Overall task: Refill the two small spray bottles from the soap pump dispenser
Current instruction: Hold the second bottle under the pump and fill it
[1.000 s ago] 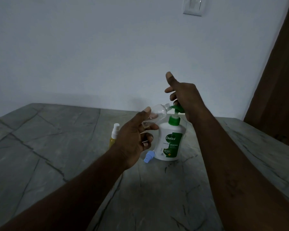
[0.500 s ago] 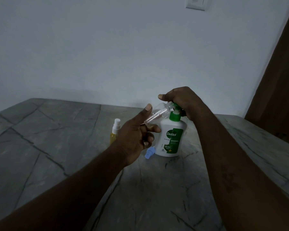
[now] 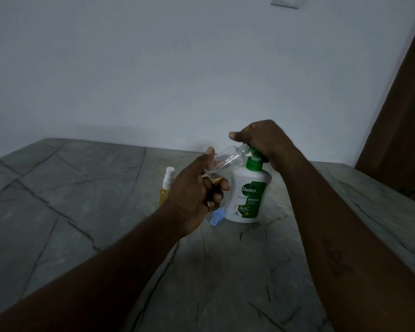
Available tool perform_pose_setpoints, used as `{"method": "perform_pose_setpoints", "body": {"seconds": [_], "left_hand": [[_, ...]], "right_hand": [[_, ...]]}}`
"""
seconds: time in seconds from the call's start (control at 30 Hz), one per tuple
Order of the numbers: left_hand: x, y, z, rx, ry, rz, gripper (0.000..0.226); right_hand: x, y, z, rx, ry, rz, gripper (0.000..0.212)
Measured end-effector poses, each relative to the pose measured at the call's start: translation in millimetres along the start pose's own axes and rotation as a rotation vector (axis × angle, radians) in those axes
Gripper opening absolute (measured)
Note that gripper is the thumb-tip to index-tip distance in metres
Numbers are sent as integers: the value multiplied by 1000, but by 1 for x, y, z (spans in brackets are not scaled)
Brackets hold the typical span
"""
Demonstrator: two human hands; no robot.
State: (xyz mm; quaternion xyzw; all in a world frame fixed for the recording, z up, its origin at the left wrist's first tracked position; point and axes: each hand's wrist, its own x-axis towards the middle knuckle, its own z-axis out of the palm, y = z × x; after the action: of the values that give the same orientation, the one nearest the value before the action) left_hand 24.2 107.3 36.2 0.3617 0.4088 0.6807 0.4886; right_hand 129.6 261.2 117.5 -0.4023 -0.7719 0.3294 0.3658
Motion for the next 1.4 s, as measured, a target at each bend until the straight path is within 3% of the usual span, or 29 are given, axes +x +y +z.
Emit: {"method": "perform_pose_setpoints", "body": {"seconds": [0.17, 0.7, 1.2, 1.4], "left_hand": [[2, 0, 0, 10, -37, 11, 60], [2, -3, -2, -6, -77, 36, 60], [5, -6, -6, 7, -11, 16, 68], [5, -4, -4, 3, -5, 13, 67]], "right_hand": [[-2, -6, -6, 44, 128, -124, 32], [2, -5, -3, 38, 111, -57, 33], [6, 6, 2, -43, -53, 38, 33], [6, 2, 1, -96, -10, -36, 38]]}}
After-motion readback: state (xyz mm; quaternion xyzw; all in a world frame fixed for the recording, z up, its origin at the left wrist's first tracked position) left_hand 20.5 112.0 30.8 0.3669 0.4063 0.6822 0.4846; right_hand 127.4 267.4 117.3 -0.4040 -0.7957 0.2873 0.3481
